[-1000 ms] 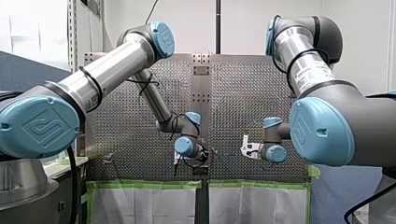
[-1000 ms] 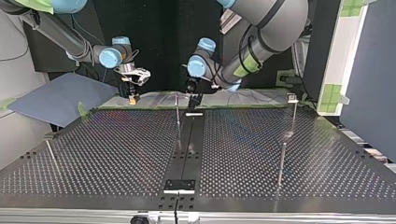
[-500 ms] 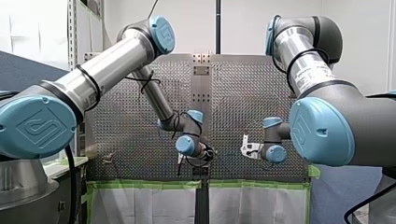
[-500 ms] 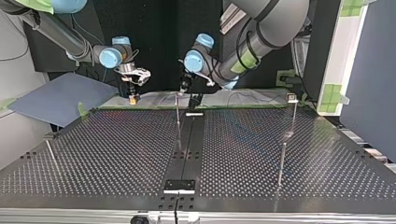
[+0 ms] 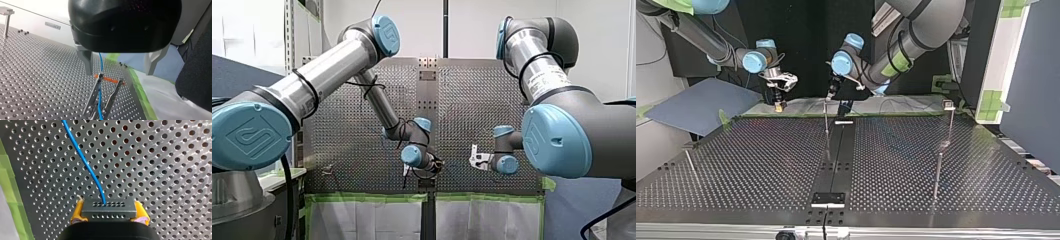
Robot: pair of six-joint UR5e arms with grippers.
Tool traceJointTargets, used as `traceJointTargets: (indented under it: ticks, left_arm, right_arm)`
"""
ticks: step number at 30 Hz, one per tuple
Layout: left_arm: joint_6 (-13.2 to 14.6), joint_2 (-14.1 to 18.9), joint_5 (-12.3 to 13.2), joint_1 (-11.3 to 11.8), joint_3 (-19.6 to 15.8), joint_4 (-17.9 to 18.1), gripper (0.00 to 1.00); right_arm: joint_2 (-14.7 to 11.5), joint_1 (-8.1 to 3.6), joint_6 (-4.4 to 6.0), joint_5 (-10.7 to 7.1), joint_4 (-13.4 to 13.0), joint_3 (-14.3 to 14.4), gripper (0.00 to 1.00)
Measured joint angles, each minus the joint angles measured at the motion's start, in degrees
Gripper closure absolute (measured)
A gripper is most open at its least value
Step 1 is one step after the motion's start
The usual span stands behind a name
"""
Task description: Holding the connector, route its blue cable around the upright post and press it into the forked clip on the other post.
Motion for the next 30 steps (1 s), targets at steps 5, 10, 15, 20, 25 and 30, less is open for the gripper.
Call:
traceJointTargets:
  ticks: [5,10,15,20,25,30]
  left_arm:
    - [-0.06,0.00,-0.07,0.01,-0.09,0.01,0.00]
    - [-0.58,0.00,-0.03,-0.07,-0.10,0.02,0.00]
    - [-1.10,0.01,-0.04,-0.13,-0.11,0.02,0.00]
    - [-1.10,0.04,-0.23,-0.31,-0.18,-0.14,0.00]
    - [-0.98,0.97,-1.01,-0.63,-1.37,0.44,0.00]
    - [-1.01,3.34,-2.72,-1.22,-3.81,2.73,0.00]
  right_arm:
    - [-0.01,0.02,0.19,-0.02,-0.02,0.01,1.00]
    - [0.00,0.05,0.28,-0.09,0.04,0.01,1.00]
    - [0.00,0.05,0.38,-0.10,0.05,0.01,1.00]
    - [0.00,0.06,0.41,-0.10,0.04,0.01,1.00]
    - [0.01,0.08,0.41,-0.13,0.06,0.03,1.00]
    - [0.02,0.15,0.41,-0.30,0.12,0.02,1.00]
